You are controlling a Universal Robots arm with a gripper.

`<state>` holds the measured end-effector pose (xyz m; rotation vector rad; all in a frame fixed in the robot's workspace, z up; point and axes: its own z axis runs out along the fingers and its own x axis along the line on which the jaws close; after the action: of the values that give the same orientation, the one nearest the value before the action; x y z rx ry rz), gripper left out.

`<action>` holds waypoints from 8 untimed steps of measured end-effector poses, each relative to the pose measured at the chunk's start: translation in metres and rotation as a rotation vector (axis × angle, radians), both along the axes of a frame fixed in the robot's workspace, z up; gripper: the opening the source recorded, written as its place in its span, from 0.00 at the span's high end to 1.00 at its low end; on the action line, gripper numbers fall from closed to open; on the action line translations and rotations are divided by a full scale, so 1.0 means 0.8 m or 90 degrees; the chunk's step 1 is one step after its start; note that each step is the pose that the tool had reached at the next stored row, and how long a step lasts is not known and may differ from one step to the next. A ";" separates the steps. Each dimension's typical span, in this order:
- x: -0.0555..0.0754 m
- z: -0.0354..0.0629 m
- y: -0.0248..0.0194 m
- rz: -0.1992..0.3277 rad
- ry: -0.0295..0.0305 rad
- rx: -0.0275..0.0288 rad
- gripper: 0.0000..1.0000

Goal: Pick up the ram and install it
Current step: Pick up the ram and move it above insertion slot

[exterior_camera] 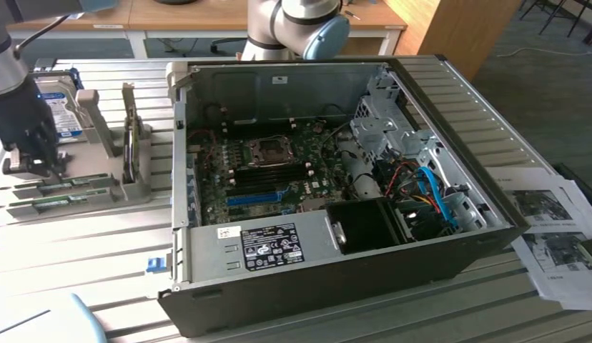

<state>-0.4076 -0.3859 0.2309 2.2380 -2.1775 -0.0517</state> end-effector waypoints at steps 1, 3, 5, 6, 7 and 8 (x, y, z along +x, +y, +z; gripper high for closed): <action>0.000 0.000 -0.0015 0.000 0.0000 0.0000 0.71; 0.000 0.000 -0.0044 0.000 0.0000 0.0000 0.71; 0.000 0.000 -0.0074 0.000 0.0000 0.0000 0.71; 0.000 0.000 -0.0089 0.000 0.0000 0.0000 0.71; 0.000 0.000 -0.0102 0.000 -0.0001 0.0000 0.71; 0.000 0.000 -0.0116 0.000 0.0001 -0.0001 0.71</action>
<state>-0.4077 -0.3953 0.2310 2.2377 -2.1775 -0.0518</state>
